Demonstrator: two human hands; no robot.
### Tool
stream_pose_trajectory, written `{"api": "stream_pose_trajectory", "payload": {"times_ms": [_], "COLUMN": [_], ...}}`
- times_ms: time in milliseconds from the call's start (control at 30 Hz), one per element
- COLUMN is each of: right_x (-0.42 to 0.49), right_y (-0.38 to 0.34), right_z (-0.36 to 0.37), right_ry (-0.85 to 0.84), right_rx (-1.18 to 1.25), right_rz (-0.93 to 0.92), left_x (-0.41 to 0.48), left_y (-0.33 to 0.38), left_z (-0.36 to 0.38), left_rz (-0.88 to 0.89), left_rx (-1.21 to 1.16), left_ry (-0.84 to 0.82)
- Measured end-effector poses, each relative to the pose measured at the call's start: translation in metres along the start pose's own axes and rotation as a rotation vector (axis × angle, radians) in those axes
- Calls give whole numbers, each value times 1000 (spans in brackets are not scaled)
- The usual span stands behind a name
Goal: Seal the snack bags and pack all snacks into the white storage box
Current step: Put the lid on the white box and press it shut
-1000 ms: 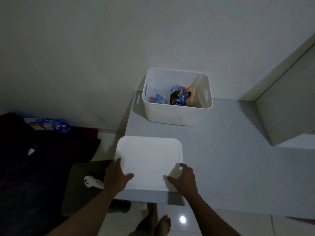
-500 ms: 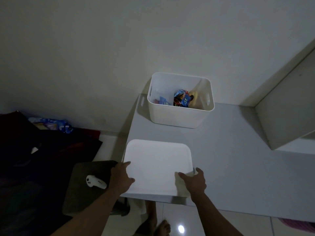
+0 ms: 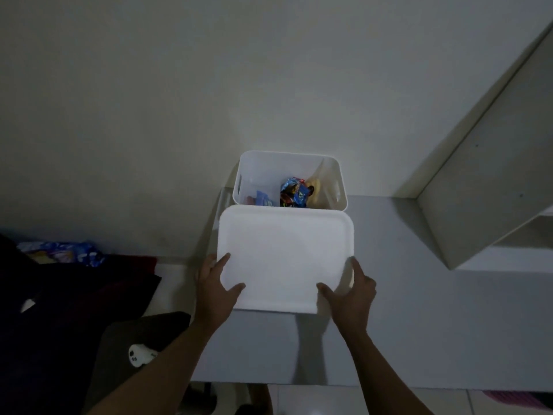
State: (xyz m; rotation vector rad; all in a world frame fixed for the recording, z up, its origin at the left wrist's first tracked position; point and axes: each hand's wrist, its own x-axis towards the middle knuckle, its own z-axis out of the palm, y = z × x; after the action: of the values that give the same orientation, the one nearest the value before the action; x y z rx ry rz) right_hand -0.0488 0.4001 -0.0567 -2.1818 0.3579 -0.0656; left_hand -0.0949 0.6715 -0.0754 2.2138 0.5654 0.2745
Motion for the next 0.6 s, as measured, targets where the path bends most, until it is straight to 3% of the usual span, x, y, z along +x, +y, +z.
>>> {"api": "stream_pose_trajectory", "payload": {"times_ms": [267,600], "right_x": [79,174], "right_y": [-58,-102], "right_z": [-11,18], "right_ry": [42,-48], "right_rx": [26,-64], "right_rz": [-139,-66], "left_x": [100,196], "left_y": [67,81], "left_z": [-8,9], "left_rz": [150,51], "left_rx": [18,40], "left_ry": [45,-44]}}
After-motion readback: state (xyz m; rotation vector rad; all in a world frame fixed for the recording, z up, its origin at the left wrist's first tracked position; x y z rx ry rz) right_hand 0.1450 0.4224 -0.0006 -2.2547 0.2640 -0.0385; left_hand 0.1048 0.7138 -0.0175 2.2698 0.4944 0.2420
